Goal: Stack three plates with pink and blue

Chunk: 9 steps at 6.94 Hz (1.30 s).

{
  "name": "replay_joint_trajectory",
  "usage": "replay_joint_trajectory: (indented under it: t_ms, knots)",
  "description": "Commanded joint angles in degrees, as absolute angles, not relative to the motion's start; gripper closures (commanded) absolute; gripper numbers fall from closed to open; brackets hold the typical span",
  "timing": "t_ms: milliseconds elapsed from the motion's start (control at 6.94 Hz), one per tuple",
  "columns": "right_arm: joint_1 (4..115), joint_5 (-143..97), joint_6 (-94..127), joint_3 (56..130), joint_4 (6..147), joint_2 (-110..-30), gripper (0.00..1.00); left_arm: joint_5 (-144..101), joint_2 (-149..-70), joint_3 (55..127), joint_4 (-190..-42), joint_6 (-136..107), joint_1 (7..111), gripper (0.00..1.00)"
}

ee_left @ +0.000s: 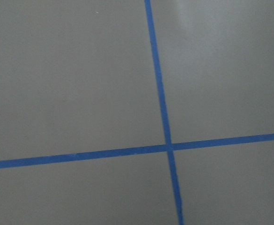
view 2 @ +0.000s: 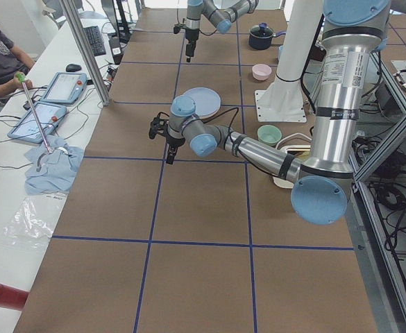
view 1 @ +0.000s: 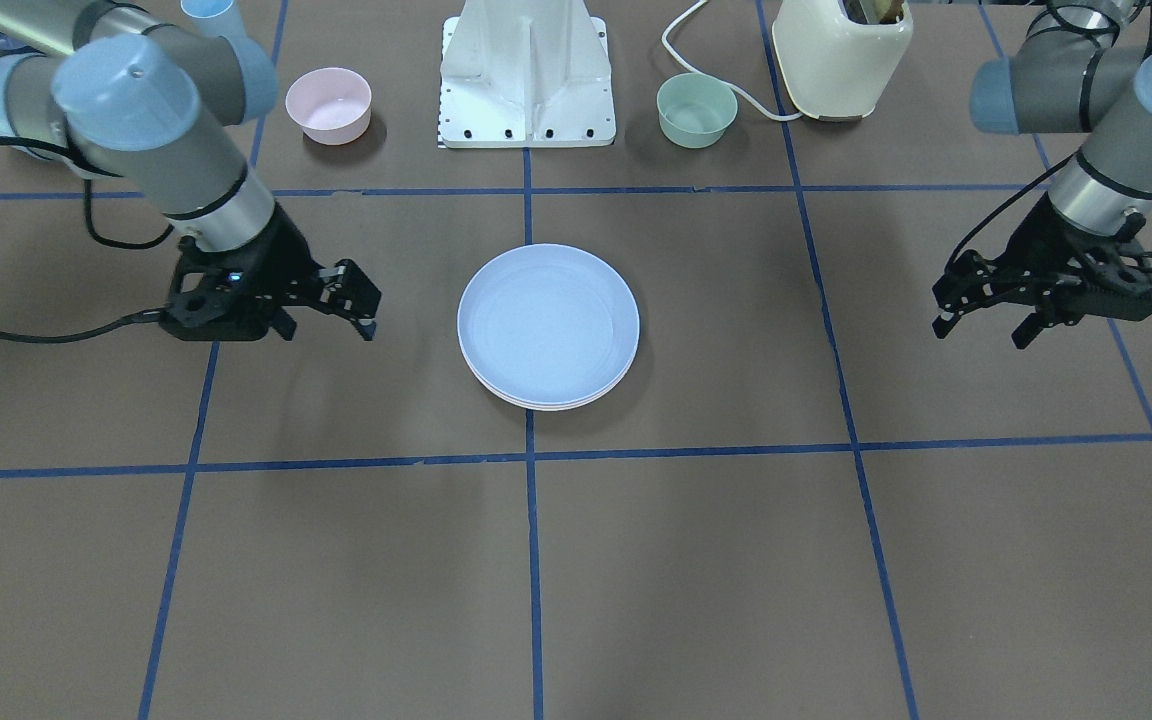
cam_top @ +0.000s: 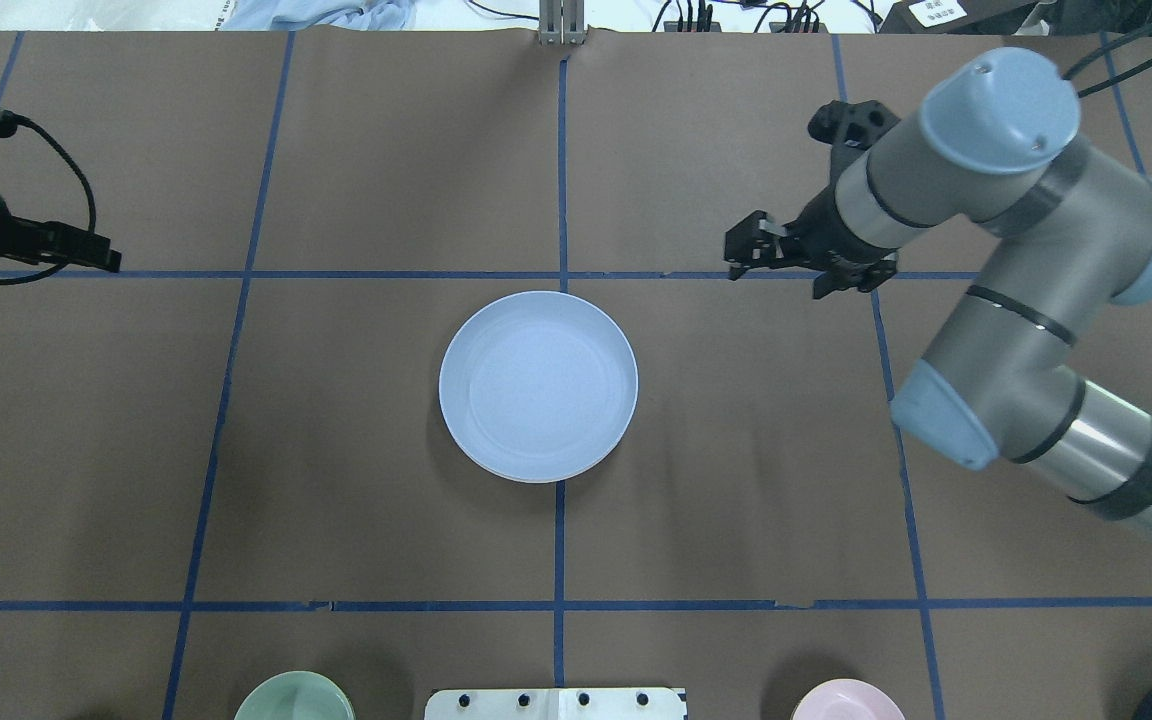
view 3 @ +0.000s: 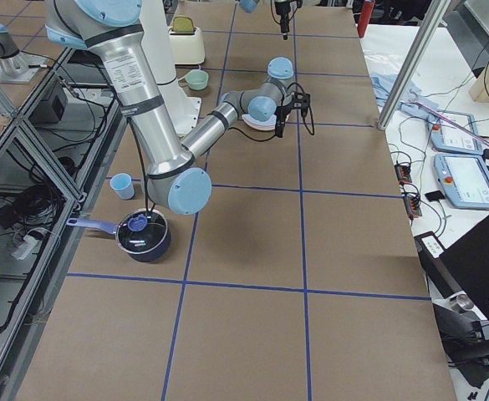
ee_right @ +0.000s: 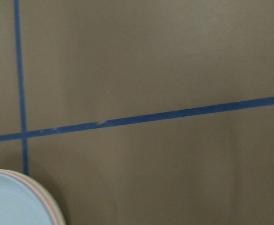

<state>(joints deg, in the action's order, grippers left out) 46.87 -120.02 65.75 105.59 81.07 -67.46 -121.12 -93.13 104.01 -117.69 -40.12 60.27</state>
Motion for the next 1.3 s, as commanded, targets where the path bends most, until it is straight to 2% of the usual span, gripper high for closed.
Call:
replay_joint_trajectory:
  t_ms: [0,432,720,1153]
  knots:
    - [54.19,-120.59,43.34,109.42,86.92,-78.17,0.0,-120.68,-87.38,103.19,-117.16,-22.06,67.46,0.0]
    - [72.26,-130.19,11.27,106.02,86.84,-90.93,0.0,-119.62,-82.8,100.39,-117.16,-3.11,80.11,0.0]
    - [78.64,-134.82,7.82,98.82,86.31,-90.54,0.0,-120.06,-84.53,97.58,-118.73,-5.6,80.42,0.0]
    - [83.04,-134.38,7.29,95.98,83.41,-95.09,0.0,-120.67,-81.83,94.57,-117.01,-5.71,81.29,0.0]
